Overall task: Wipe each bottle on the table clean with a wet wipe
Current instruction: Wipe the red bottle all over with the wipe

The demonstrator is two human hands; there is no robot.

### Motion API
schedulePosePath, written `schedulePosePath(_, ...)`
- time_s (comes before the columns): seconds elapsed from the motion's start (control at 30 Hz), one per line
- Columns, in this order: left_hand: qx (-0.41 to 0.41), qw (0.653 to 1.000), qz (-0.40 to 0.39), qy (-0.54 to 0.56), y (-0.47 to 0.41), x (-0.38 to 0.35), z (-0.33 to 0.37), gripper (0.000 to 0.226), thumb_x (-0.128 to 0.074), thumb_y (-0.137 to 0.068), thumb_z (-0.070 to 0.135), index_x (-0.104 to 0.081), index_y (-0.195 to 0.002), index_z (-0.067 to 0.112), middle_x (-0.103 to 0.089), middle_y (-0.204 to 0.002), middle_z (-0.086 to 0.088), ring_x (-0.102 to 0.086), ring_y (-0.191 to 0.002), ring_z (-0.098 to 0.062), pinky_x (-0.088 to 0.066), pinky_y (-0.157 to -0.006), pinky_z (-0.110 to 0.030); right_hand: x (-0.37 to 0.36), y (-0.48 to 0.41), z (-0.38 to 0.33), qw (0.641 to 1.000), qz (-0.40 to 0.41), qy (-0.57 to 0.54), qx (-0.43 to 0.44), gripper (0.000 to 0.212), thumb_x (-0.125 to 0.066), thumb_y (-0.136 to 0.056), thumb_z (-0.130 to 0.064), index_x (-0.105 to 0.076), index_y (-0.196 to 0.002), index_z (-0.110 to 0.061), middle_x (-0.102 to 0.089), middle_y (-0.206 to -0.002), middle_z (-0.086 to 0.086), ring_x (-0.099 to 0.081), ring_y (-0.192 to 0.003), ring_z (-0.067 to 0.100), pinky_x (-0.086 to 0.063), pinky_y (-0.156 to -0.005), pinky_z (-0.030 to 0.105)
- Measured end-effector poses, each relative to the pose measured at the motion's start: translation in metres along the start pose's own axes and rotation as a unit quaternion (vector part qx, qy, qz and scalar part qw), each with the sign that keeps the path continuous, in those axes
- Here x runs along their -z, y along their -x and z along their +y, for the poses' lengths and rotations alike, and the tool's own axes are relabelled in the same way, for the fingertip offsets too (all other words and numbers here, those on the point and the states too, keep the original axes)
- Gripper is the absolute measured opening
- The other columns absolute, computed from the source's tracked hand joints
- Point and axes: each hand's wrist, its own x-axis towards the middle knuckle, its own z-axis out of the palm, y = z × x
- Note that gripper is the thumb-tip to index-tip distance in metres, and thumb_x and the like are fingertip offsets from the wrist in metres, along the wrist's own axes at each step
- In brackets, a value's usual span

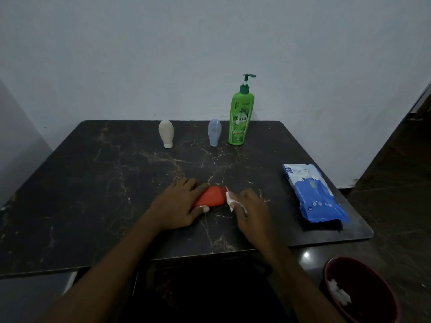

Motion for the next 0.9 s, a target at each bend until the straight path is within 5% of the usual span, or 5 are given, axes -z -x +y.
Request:
schedulePosePath(0.1,0.005,0.999,0.035,-0.033,0.002,-0.008,0.005,0.077,-0.027,-0.097,0.071,-0.035,-0.155,0.021,-0.051,-0.129,-0.005,-0.050,-0.113,-0.020,-0.045,-0.101,-0.039,-0.015,-0.001,-0.007,0.997,-0.017,0.067,0.031,0.024,-0.052,-0.098,-0.018,-0.064,-0.118,-0.015,-0.048,-0.097,-0.006,-0.049,-0.077,0.009,-0.045,-0.073,0.025)
schedulePosePath(0.23,0.004,0.995,0.074,-0.064,0.004,-0.010,0.011,0.073,-0.027,-0.098,0.069,-0.044,-0.147,0.017,-0.055,-0.122,-0.006,-0.052,-0.108,-0.022,-0.045,-0.099,-0.039,-0.018,-0.034,-0.023,0.986,-0.078,0.148,-0.003,0.032,-0.067,-0.085,-0.012,-0.063,-0.116,-0.017,-0.047,-0.117,0.001,-0.055,-0.100,0.017,-0.045,-0.085,0.029)
schedulePosePath(0.4,0.026,0.995,0.069,-0.069,0.003,-0.009,0.014,0.075,-0.022,-0.097,0.074,-0.048,-0.140,0.020,-0.055,-0.118,-0.005,-0.053,-0.104,-0.022,-0.046,-0.097,-0.041,-0.014,-0.083,-0.033,0.971,-0.156,0.171,-0.065,0.024,-0.063,-0.092,-0.024,-0.067,-0.114,-0.013,-0.050,-0.129,0.010,-0.054,-0.113,0.022,-0.043,-0.096,0.033)
schedulePosePath(0.73,0.132,0.990,0.033,-0.035,-0.007,-0.008,0.025,0.063,-0.013,-0.099,0.070,-0.049,-0.128,0.027,-0.061,-0.116,-0.005,-0.056,-0.110,-0.022,-0.044,-0.097,-0.040,-0.014,-0.009,-0.020,0.994,-0.013,0.106,-0.025,0.036,-0.063,-0.087,-0.010,-0.066,-0.122,-0.017,-0.051,-0.106,-0.001,-0.054,-0.093,0.016,-0.042,-0.080,0.022)
schedulePosePath(0.9,0.167,0.985,0.038,-0.022,-0.013,-0.006,0.029,0.058,-0.015,-0.101,0.065,-0.055,-0.115,0.025,-0.064,-0.113,-0.005,-0.058,-0.109,-0.023,-0.044,-0.093,-0.041,-0.011,-0.024,-0.020,0.993,-0.032,0.110,-0.028,0.014,-0.062,-0.084,-0.012,-0.068,-0.094,-0.019,-0.046,-0.094,-0.004,-0.053,-0.085,0.014,-0.044,-0.071,0.026)
